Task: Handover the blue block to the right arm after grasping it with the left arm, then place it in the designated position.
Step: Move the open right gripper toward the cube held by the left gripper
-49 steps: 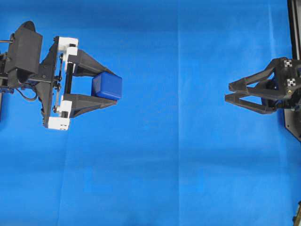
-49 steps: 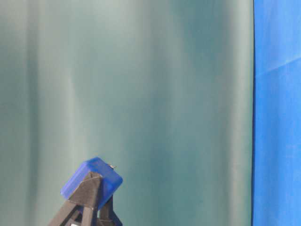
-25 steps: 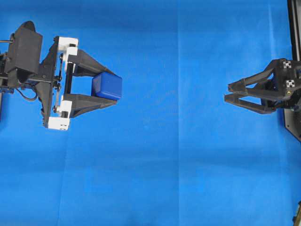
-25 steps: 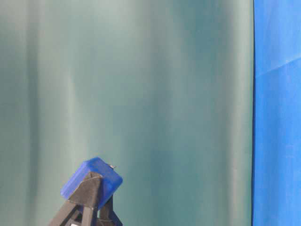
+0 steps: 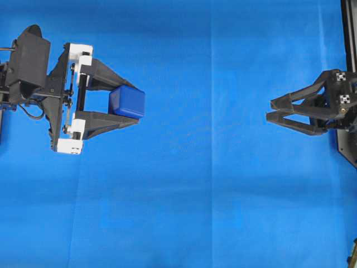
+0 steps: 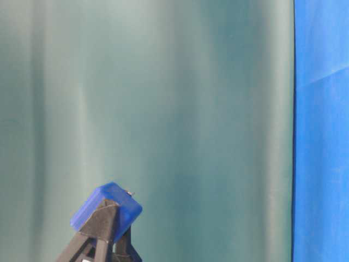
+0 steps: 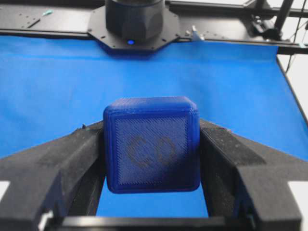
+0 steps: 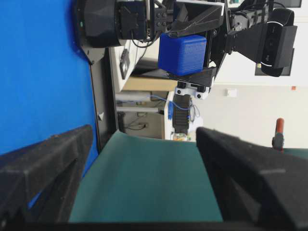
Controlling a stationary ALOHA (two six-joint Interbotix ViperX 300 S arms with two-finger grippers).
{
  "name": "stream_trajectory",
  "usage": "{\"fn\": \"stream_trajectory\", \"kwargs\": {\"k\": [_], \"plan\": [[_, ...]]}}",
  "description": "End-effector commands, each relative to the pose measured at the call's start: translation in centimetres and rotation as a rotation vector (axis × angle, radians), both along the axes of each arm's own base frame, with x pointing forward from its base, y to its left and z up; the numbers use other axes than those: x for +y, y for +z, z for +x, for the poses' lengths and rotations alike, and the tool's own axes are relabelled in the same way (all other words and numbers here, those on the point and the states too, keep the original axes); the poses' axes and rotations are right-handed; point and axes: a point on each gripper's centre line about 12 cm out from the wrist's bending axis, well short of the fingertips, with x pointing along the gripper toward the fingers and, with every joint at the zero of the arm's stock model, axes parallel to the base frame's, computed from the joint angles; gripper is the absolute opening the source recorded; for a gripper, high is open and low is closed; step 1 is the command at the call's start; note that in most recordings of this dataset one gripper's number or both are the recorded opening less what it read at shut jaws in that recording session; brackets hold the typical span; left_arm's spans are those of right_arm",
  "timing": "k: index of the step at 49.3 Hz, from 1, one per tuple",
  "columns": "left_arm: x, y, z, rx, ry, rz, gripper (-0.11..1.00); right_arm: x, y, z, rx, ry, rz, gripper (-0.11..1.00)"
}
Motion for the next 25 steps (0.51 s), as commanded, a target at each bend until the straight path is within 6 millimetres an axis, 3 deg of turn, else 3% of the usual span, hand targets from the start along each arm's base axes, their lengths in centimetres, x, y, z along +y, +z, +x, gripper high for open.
{"fn": "stream_trajectory", "kwargs": {"k": [1,13,25], "plan": [[0.1,1.0,-0.1,-0.035,0.002,-0.004,0.48,0.2,1.1,0.3,-0.028,0.009,0.008,0.95],[0.1,1.0,-0.1,-0.035,0.002,-0.004,0.48,0.1,1.5,0.9,-0.025,0.006,0.026,0.94],[0.1,1.0,-0.1,-0.035,0.002,-0.006,0.48,0.2,2.4,3.3,-0.008,0.003,0.029,0.94]]}}
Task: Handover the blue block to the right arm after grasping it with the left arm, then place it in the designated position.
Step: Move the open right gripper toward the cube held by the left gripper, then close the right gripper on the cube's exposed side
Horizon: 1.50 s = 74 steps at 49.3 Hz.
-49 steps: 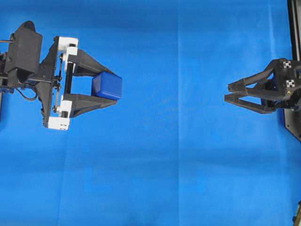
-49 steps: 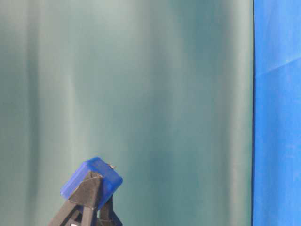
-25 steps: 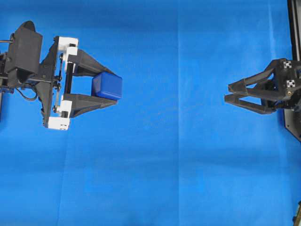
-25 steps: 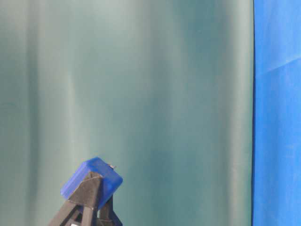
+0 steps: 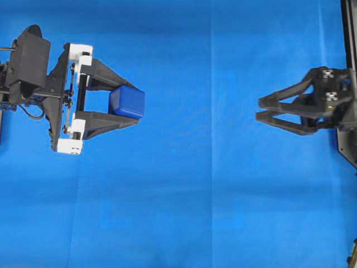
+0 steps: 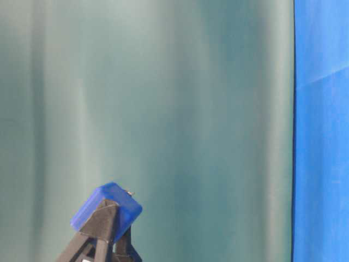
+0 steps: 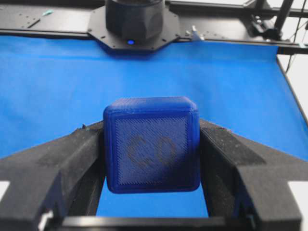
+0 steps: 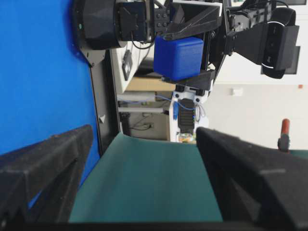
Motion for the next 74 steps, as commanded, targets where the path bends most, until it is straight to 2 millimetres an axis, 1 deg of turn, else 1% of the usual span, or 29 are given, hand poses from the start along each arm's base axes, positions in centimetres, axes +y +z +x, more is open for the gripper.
{"fn": "stream_trajectory", "kwargs": {"k": [1,8,20,35,44,53,69,74], "plan": [[0.1,1.0,-0.1,-0.035,0.002,-0.006,0.48,0.1,1.5,1.3,-0.023,0.004,0.011,0.94],[0.1,1.0,-0.1,-0.035,0.002,-0.006,0.48,0.1,2.1,3.5,-0.009,0.001,0.009,0.94],[0.1,1.0,-0.1,-0.035,0.002,-0.006,0.48,-0.1,2.9,8.4,0.017,-0.005,0.010,0.94],[0.0,0.9,0.1,-0.032,0.002,-0.006,0.48,-0.7,2.7,14.6,0.047,-0.025,0.012,0.95],[0.0,1.0,0.3,-0.034,0.002,-0.003,0.48,-0.8,2.9,17.4,0.042,-0.032,0.033,0.94],[0.1,1.0,0.3,-0.034,0.005,-0.001,0.48,-0.9,2.6,18.7,0.049,-0.041,0.050,0.94],[0.5,1.1,0.3,-0.035,0.015,-0.001,0.48,-0.9,2.5,19.0,0.051,-0.041,0.051,0.93],[0.5,1.1,0.3,-0.035,0.015,-0.001,0.48,-1.0,2.5,19.1,0.052,-0.045,0.051,0.91]]}}
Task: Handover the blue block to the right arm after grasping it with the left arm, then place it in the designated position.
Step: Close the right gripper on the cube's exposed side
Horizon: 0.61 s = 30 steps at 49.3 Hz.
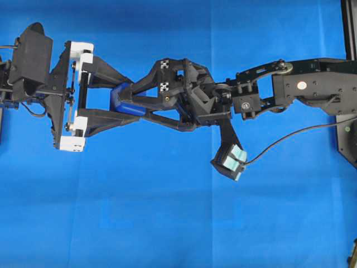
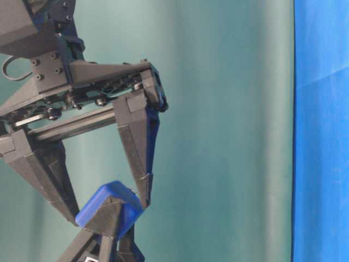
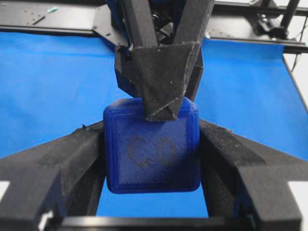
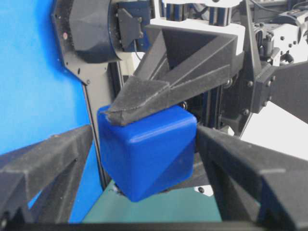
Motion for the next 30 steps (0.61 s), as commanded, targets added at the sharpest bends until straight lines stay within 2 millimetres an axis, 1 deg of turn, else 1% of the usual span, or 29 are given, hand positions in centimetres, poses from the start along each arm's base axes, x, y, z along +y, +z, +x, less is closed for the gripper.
{"fn": "stream_trajectory", "kwargs": {"k": [1,3,5,8,9,10,30], "plan": [[0.10,1.30,0.20,-0.041,0.003,-0.001,0.48,-0.04,1.48,0.12,-0.033,-0.005,0.005,0.89],[0.10,1.25,0.23,-0.040,0.003,-0.001,0.48,-0.15,1.38,0.11,-0.025,-0.014,0.004,0.84],[0.10,1.30,0.20,-0.041,0.003,0.001,0.48,-0.24,1.23,0.13,-0.016,-0.021,0.001,0.75],[0.10,1.24,0.18,-0.040,0.003,0.001,0.48,-0.45,1.16,0.09,-0.006,-0.034,-0.005,0.58],[0.10,1.19,0.21,-0.038,0.003,0.001,0.48,-0.56,1.18,0.10,-0.005,-0.039,-0.006,0.53],[0.10,1.24,0.18,-0.040,0.003,0.001,0.48,-0.65,1.09,0.13,-0.001,-0.042,-0.007,0.52],[0.10,1.19,0.21,-0.039,0.002,0.005,0.48,-0.76,1.01,0.12,0.007,-0.054,0.007,0.52]]}}
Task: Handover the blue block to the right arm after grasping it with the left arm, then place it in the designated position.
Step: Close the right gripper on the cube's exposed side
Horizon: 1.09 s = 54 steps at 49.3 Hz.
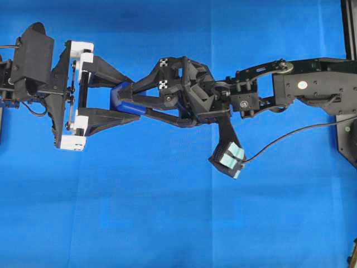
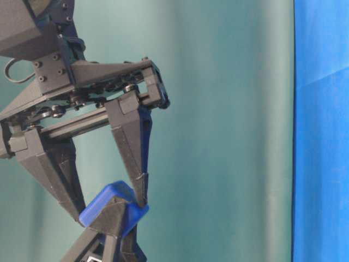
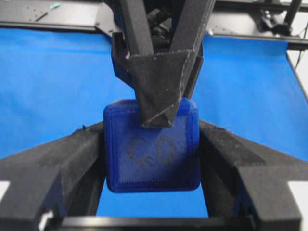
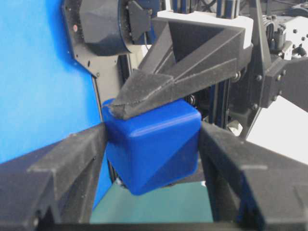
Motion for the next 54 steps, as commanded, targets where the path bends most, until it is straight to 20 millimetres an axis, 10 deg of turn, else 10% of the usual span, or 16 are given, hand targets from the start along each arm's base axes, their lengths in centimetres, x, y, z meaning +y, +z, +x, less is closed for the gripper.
{"fn": "stream_trajectory", "kwargs": {"k": [1,27,37,54], "plan": [[-0.06,1.32,0.20,-0.043,-0.003,0.004,0.48,-0.22,1.32,0.08,-0.031,-0.009,0.010,0.52],[-0.01,1.65,0.19,-0.072,0.000,-0.005,0.50,-0.32,1.12,0.04,-0.021,-0.019,0.018,0.52],[-0.02,1.82,0.15,-0.087,-0.001,-0.004,0.92,-0.32,1.13,-0.05,-0.021,-0.019,0.018,0.52],[0.13,1.74,0.14,-0.084,0.004,-0.003,0.93,-0.27,1.12,-0.20,-0.018,-0.020,0.017,0.51]]}}
